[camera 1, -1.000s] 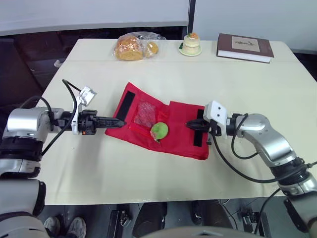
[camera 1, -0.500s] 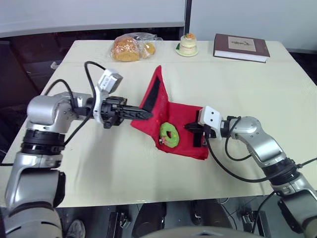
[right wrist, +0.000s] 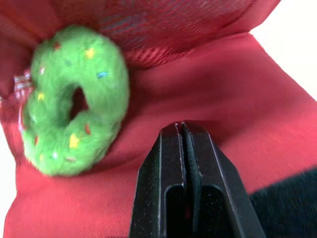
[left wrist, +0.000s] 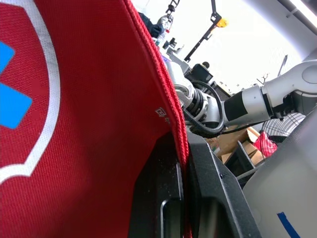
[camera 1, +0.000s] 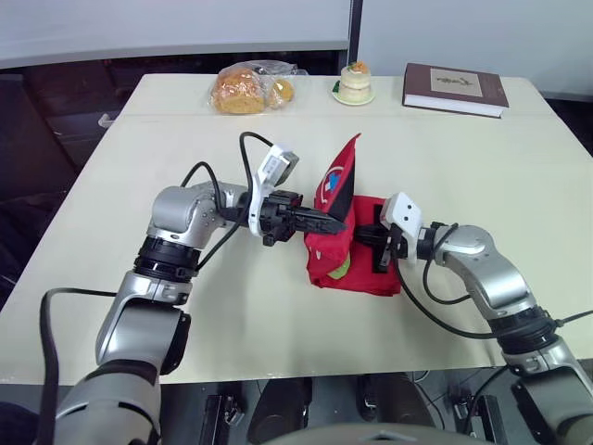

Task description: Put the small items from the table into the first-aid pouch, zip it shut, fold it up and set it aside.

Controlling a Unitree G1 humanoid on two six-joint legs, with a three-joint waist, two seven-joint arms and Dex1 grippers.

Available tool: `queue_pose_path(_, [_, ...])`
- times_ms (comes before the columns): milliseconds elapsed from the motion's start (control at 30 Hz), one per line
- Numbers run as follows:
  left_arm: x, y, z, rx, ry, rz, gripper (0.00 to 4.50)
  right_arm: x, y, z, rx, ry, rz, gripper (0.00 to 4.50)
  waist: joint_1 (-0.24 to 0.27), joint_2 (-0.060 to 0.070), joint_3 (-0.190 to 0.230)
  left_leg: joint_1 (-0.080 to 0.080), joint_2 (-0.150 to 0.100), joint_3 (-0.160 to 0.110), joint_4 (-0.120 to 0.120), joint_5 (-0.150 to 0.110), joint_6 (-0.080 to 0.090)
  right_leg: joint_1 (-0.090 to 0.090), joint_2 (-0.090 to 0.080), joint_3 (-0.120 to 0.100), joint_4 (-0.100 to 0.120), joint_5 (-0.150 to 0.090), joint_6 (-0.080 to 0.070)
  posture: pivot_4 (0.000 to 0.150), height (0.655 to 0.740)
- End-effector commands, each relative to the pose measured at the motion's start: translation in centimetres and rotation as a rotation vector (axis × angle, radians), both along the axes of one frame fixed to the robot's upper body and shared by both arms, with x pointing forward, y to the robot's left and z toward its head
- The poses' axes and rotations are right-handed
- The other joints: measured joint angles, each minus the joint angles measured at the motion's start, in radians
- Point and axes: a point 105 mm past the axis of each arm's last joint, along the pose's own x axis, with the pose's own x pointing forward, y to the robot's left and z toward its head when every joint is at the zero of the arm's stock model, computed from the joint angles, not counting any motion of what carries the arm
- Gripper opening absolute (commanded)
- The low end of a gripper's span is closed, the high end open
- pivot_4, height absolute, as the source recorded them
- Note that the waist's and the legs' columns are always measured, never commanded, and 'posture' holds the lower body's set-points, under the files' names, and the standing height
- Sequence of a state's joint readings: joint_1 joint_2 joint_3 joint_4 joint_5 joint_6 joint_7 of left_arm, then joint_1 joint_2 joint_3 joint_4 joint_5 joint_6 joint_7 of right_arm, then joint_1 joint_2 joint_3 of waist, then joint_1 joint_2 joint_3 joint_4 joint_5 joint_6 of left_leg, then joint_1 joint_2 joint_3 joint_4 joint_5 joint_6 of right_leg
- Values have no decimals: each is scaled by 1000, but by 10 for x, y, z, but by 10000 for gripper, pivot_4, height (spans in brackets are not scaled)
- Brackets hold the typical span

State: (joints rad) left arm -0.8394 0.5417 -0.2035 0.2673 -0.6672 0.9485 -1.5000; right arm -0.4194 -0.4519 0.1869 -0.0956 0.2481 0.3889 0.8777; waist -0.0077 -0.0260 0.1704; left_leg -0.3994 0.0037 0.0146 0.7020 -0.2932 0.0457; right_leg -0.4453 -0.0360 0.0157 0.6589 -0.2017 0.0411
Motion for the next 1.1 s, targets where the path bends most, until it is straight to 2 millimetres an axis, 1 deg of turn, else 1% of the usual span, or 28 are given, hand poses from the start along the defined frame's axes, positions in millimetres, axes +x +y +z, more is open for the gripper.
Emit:
queue_pose_path(33, [6, -13, -7, -1, -4, -20, 0, -15, -47, 36, 129, -108, -87, 1444, 8, 1, 0, 0, 0, 0, 0, 0, 0, 0, 0, 0, 0, 0, 0, 1500, 7289])
queue_pose_path(67, [7, -17, -12, 8, 3, -26, 0, -24, -62, 40, 142, -123, -99, 1444, 7, 0, 0, -1, -1, 0, 0, 0, 0, 0, 0, 0, -1, 0, 0, 1500, 7289])
queue_pose_path(100, [7, -21, -17, 16, 8, -32, 0, -31, -75, 43, 143, -128, -115, 1444, 20, 1, 1, -1, -1, 0, 0, 0, 0, 0, 0, 0, -1, 0, 0, 1500, 7289])
queue_pose_path(133, [8, -25, -20, 22, 13, -37, 0, -38, -85, 46, 150, -127, -128, 1444, 19, 1, 1, -1, -1, 0, 0, 0, 1, 0, -1, 0, -1, 0, 0, 1500, 7289])
queue_pose_path(233, [10, -31, -27, 36, 18, -37, 0, -50, -101, 52, 162, -119, -143, 1444, 16, 1, 1, 0, -1, 2, 0, -1, 1, 0, 0, 2, -1, 0, 0, 1500, 7289])
queue_pose_path(267, [11, -35, -31, 46, 23, -35, 0, -57, -110, 54, 152, -103, -145, 1444, 14, 2, 1, 0, -1, 2, 0, -1, 1, 0, 0, 2, -1, 0, 0, 1500, 7289])
queue_pose_path(367, [11, -43, -39, 68, 33, -47, 0, -79, -134, 62, 133, -51, -153, 8209, 18, 3, 1, 1, 0, 2, 0, -1, 1, 0, 2, 2, -1, 0, 0, 1500, 7289])
queue_pose_path(467, [15, -48, -43, 81, 39, -32, 0, -88, -147, 65, 103, -39, -180, 22681, 20, 3, 1, 0, 0, 1, 0, -1, 2, 1, 1, 2, -1, 0, 0, 1500, 7289])
queue_pose_path(500, [15, -49, -44, 84, 37, -36, 0, -90, -150, 66, 92, -41, -188, 26838, 20, 3, 1, 1, -1, 1, 0, -1, 2, 1, 1, 2, -1, 0, 1, 1500, 7289])
queue_pose_path(533, [15, -50, -45, 87, 37, -40, 6772, -92, -152, 66, 85, -43, -196, 32618, 20, 3, 1, 1, 0, 1, 0, -1, 2, 2, 1, 2, -1, 0, 1, 1500, 7289])
queue_pose_path(567, [14, -50, -46, 90, 38, -47, 8745, -93, -154, 67, 83, -45, -202, 36400, 20, 3, 1, 1, 0, 2, 0, -1, 2, 2, 1, 2, -1, 0, 1, 1500, 7289])
queue_pose_path(600, [13, -51, -47, 93, 39, -53, 13811, -94, -154, 67, 81, -47, -207, 41722, 19, 3, 1, 1, 0, 1, 0, -1, 2, 2, 1, 2, -1, 0, 1, 1500, 7289])
queue_pose_path(633, [12, -51, -48, 94, 41, -58, 16977, -94, -154, 67, 80, -50, -211, 44483, 19, 3, 1, 1, 0, 1, 0, -1, 2, 2, 1, 2, -2, 0, 1, 1500, 7289])
queue_pose_path(667, [12, -51, -48, 94, 42, -62, 22526, -94, -154, 67, 82, -54, -216, 45000, 19, 3, 1, 1, 0, 2, 0, -1, 2, 2, 1, 2, -2, 0, 1, 1500, 7289])
queue_pose_path(733, [11, -52, -49, 92, 44, -67, 30088, -94, -154, 67, 85, -59, -224, 45000, 19, 3, 1, 1, 0, 1, 0, -1, 2, 2, 1, 2, -1, 0, 1, 1500, 7289])
queue_pose_path(800, [10, -51, -48, 89, 49, -74, 40970, -93, -152, 66, 86, -61, -231, 45000, 20, 3, 1, 1, 0, 1, 0, -1, 2, 2, 1, 2, -1, 0, 1, 1500, 7289])
queue_pose_path(833, [10, -50, -48, 89, 50, -76, 44556, -93, -152, 66, 87, -61, -234, 45000, 22, 3, 1, 1, 0, 1, 0, -1, 2, 2, 1, 2, -1, 0, 1, 1500, 7289])
queue_pose_path(1000, [10, -51, -47, 86, 74, -72, 44841, -94, -153, 66, 80, -56, -242, 45000, 22, 3, 1, 1, 0, 1, 1, -1, 2, 2, 1, 2, -2, 0, 1, 1500, 7289])
queue_pose_path(1100, [7, -50, -46, 78, 81, -90, 44841, -95, -154, 68, 82, -53, -238, 45000, 21, 3, 1, 1, 0, 1, 1, -1, 2, 2, 1, 2, -1, 0, 1, 1500, 7289])
